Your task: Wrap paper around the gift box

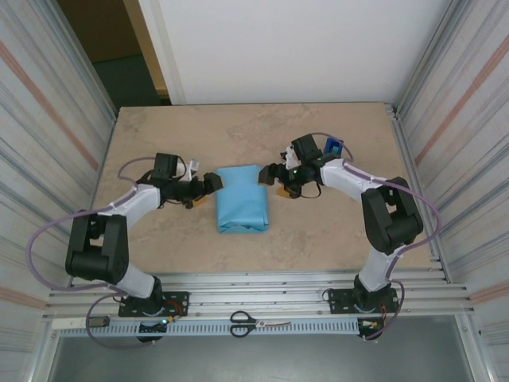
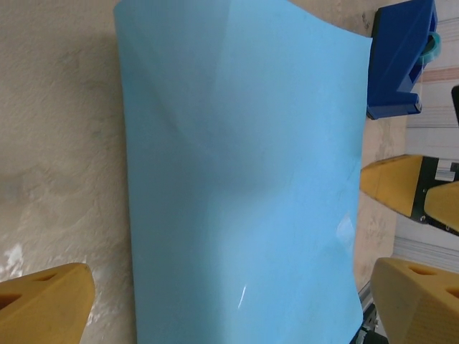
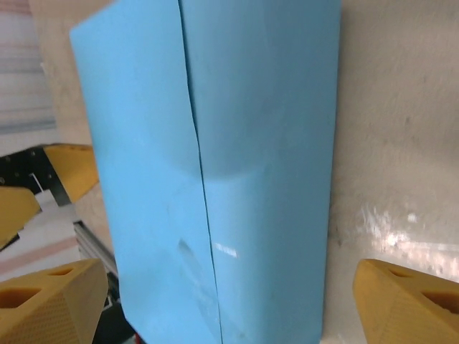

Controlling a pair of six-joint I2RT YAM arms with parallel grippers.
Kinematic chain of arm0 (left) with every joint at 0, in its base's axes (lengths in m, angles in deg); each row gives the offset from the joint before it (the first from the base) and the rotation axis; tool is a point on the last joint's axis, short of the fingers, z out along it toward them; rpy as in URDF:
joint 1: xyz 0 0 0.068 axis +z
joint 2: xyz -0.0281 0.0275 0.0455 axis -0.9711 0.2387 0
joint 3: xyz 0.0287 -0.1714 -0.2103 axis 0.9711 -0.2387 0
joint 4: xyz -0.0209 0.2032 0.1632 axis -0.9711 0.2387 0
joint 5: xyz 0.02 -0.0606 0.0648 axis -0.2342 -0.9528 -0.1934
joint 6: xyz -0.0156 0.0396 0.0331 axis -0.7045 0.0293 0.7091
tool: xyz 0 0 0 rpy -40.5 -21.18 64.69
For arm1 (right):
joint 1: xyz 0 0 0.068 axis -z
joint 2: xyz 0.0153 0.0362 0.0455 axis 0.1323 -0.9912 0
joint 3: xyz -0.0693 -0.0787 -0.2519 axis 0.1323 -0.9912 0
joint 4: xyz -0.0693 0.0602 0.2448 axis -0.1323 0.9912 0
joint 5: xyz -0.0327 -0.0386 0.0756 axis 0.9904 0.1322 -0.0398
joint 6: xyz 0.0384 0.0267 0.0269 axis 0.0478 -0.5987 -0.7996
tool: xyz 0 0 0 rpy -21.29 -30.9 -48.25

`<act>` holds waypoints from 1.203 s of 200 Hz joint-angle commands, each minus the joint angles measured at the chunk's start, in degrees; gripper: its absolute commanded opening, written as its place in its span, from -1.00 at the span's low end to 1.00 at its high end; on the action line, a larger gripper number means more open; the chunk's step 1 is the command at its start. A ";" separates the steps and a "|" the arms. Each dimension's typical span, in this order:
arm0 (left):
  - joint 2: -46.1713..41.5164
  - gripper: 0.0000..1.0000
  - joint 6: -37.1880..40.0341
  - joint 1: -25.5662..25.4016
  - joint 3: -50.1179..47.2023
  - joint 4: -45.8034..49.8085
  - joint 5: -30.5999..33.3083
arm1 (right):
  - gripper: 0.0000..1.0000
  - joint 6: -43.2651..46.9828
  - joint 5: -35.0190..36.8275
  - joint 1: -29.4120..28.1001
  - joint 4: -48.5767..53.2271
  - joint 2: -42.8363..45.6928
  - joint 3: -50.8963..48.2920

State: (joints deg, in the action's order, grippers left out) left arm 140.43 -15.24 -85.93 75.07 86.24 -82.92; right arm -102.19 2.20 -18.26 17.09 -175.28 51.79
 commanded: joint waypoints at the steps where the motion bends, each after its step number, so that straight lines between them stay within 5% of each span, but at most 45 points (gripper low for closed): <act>1: 3.98 0.97 3.32 0.25 5.08 3.57 -2.79 | 0.78 -3.17 2.51 -0.85 1.15 -3.56 3.81; 90: 14.87 0.89 4.16 -2.13 11.44 4.10 -6.06 | 0.66 -6.33 -4.92 -1.99 -5.75 -11.28 5.45; 127: 17.55 0.68 3.23 -2.83 12.62 0.93 -11.27 | 0.55 -6.41 -6.34 -1.90 -8.73 -10.38 4.69; 240: 6.59 0.71 0.02 -3.80 10.36 -4.52 -11.76 | 0.54 -4.30 -4.75 -1.29 -13.27 2.00 -2.44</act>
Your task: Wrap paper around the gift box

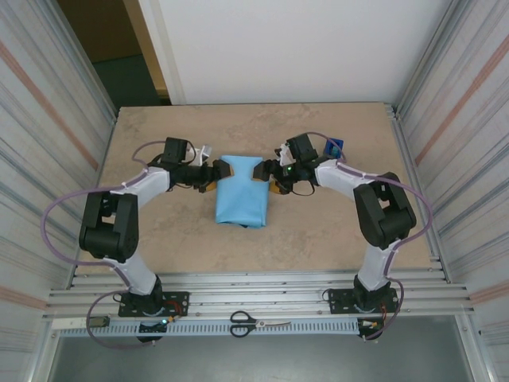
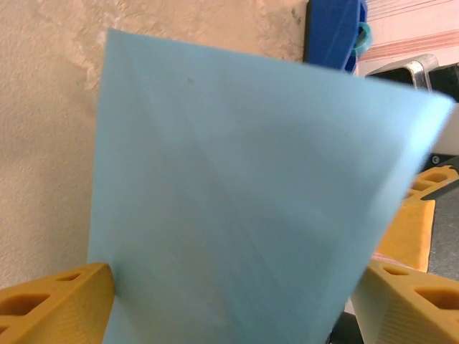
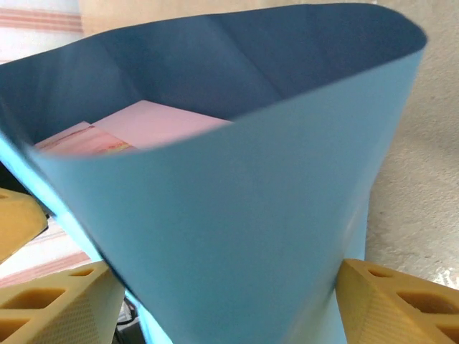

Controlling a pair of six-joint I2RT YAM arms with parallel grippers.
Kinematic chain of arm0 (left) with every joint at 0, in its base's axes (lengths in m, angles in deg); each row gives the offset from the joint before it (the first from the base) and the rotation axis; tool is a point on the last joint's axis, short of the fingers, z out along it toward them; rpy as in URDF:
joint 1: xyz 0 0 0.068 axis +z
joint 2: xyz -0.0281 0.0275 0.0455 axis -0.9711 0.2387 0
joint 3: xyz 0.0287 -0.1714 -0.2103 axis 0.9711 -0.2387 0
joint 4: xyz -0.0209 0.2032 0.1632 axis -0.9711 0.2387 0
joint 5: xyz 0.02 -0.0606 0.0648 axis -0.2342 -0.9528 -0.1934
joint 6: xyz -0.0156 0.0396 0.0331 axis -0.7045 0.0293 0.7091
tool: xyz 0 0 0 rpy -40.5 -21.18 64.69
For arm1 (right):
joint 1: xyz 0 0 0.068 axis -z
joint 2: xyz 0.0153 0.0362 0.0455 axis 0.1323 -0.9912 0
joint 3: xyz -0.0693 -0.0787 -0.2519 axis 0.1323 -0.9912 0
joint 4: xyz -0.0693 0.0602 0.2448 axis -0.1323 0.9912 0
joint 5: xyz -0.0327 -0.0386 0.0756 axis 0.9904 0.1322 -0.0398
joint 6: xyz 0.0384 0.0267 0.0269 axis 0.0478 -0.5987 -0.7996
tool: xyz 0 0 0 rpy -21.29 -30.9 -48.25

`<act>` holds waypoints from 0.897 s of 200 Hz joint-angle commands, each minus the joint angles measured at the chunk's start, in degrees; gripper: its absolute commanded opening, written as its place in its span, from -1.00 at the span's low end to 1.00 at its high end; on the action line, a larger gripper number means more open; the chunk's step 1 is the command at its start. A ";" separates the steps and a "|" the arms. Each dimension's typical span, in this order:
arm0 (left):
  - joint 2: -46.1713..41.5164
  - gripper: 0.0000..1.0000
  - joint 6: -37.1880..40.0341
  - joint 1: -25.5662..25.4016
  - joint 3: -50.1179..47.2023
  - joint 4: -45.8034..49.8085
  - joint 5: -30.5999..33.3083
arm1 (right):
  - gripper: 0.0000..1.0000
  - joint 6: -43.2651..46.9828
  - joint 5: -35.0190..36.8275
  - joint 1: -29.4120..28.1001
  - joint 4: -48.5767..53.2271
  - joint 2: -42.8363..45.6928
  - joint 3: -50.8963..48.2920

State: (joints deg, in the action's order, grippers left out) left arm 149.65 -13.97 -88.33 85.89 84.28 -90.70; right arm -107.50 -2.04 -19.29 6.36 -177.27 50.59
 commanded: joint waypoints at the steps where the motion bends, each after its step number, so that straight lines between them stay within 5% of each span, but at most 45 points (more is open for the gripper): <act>1: -2.67 0.71 -1.30 -1.39 -0.46 -2.60 -3.99 | 0.54 1.10 -0.49 -0.26 -2.55 4.08 -1.27; 179: -17.28 0.83 -1.19 -5.96 -12.10 -12.52 -1.82 | 0.66 14.68 4.05 -1.92 -2.63 19.34 -11.20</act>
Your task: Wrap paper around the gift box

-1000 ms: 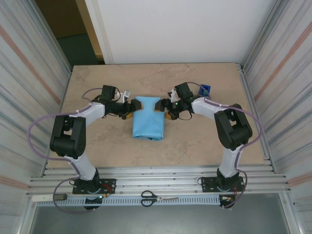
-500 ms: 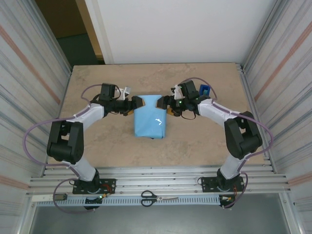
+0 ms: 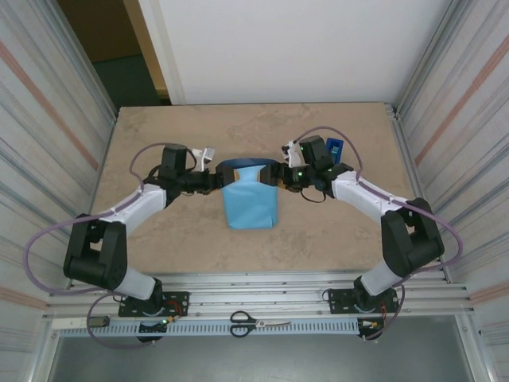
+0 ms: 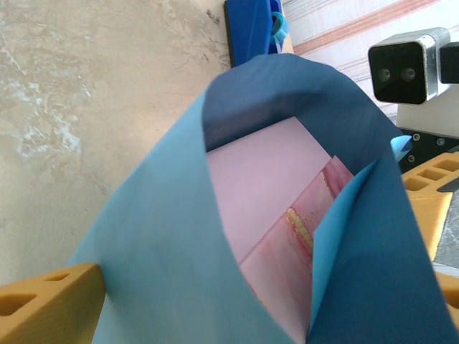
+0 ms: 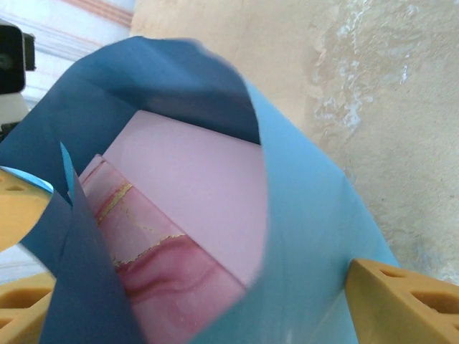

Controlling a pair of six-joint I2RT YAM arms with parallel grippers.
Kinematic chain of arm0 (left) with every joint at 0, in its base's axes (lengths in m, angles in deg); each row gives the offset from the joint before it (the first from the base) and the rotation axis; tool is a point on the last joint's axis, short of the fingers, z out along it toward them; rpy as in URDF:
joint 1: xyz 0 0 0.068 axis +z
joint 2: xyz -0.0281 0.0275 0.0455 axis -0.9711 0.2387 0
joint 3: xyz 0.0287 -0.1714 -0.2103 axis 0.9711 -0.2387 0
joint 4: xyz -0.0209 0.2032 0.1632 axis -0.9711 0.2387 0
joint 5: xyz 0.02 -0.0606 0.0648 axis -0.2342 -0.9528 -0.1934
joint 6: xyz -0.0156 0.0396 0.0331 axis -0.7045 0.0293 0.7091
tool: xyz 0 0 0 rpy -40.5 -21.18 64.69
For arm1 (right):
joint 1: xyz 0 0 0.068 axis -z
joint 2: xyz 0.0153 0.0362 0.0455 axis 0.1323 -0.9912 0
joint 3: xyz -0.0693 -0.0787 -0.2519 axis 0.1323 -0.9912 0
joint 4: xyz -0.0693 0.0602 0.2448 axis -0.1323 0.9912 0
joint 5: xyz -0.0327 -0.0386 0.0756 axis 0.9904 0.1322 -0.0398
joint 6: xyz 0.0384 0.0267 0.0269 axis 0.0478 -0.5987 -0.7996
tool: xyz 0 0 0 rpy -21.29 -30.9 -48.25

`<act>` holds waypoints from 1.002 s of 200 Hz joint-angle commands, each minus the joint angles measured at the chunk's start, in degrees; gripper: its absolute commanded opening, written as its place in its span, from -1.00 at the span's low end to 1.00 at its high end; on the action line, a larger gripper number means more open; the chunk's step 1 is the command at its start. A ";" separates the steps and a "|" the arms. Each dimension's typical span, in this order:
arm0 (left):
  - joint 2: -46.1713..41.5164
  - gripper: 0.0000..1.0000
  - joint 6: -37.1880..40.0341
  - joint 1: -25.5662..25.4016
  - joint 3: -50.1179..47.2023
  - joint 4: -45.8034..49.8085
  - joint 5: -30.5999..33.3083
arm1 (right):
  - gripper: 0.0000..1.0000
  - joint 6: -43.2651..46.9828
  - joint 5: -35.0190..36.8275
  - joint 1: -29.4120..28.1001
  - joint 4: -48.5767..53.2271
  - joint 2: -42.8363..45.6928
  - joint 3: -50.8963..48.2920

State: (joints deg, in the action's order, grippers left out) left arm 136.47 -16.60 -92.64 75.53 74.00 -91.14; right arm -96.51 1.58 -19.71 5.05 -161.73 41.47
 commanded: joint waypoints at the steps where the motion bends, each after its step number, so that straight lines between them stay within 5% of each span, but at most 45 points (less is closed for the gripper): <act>1: -4.24 0.83 1.49 -1.70 -1.86 -2.19 -1.33 | 0.66 3.74 0.44 -1.55 -1.33 3.94 -2.19; 46: -11.06 0.86 2.59 -3.60 -6.49 0.05 1.56 | 0.69 7.52 5.30 -6.04 -1.43 8.92 -6.63; 146: -21.17 0.96 6.14 -5.39 -9.63 7.44 10.20 | 0.58 8.27 27.90 -15.85 1.51 11.60 -10.76; 200: -26.58 0.97 10.00 -7.40 -10.19 11.59 19.52 | 0.50 7.08 28.84 -16.20 2.55 11.38 -8.56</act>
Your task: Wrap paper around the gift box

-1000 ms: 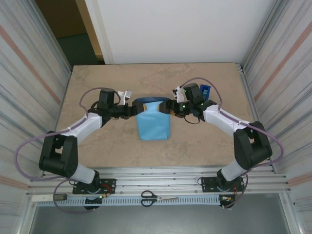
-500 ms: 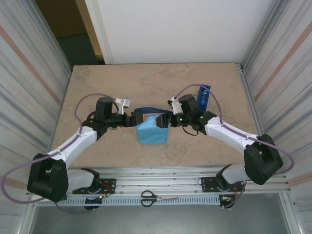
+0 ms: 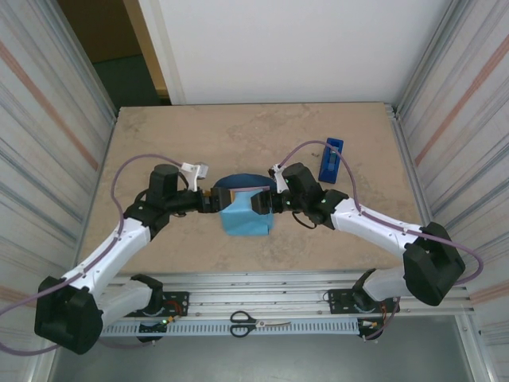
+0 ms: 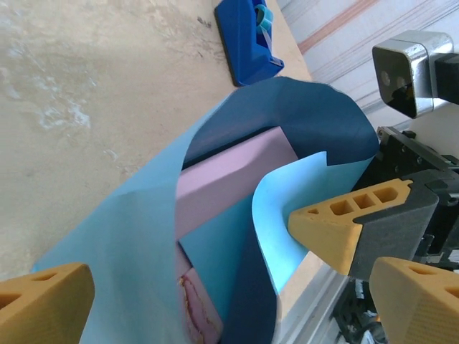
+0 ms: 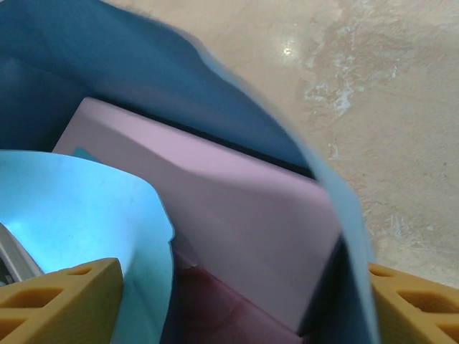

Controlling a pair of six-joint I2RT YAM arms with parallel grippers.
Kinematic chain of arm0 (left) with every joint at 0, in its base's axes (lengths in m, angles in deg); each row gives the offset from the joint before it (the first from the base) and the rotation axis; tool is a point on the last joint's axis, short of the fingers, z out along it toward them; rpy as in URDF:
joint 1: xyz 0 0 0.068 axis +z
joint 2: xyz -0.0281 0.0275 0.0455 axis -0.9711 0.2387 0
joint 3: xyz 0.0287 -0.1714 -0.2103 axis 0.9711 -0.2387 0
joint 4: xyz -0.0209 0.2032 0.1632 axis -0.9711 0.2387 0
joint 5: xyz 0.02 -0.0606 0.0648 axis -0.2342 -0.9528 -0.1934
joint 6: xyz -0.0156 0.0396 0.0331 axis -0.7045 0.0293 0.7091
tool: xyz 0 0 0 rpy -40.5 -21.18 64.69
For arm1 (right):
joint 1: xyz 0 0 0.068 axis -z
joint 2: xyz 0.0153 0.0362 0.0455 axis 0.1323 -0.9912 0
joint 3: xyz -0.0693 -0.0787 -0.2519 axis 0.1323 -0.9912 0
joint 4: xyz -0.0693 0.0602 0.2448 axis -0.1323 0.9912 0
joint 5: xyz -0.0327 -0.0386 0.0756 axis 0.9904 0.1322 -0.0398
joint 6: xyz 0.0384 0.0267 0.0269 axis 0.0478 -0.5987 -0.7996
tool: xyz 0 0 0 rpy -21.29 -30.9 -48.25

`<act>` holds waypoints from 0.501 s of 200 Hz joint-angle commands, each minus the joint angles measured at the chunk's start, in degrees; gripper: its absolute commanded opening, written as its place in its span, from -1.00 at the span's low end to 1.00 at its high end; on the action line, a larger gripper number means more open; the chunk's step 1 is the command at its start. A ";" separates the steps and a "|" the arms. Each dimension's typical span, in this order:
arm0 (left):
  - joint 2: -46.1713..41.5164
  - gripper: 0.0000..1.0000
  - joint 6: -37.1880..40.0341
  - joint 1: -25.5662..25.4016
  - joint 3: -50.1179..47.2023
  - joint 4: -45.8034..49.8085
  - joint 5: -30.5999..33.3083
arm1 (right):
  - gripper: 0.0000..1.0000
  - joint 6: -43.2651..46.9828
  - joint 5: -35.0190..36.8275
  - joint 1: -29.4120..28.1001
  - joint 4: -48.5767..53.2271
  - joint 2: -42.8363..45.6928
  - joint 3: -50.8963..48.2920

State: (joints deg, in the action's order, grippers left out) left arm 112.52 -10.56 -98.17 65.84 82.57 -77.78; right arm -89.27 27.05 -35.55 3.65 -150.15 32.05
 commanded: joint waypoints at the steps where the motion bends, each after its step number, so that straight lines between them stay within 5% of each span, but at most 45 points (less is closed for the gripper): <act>1: -2.64 0.97 4.09 -1.94 -0.53 3.11 6.45 | 0.50 -0.12 3.38 -0.35 4.03 -0.29 0.92; 59: 2.14 0.97 5.86 -9.03 1.78 5.57 18.33 | 0.37 -0.15 1.55 -0.39 4.63 -0.40 0.80; 100: 5.46 0.94 4.31 -9.05 3.09 1.06 19.73 | 0.35 0.07 0.36 -0.35 3.85 -0.35 0.75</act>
State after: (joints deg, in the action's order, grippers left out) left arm 116.72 -6.28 -107.06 66.28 86.62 -61.13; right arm -89.52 27.64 -35.55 4.19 -150.15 32.45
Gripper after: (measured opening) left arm 0.980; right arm 0.678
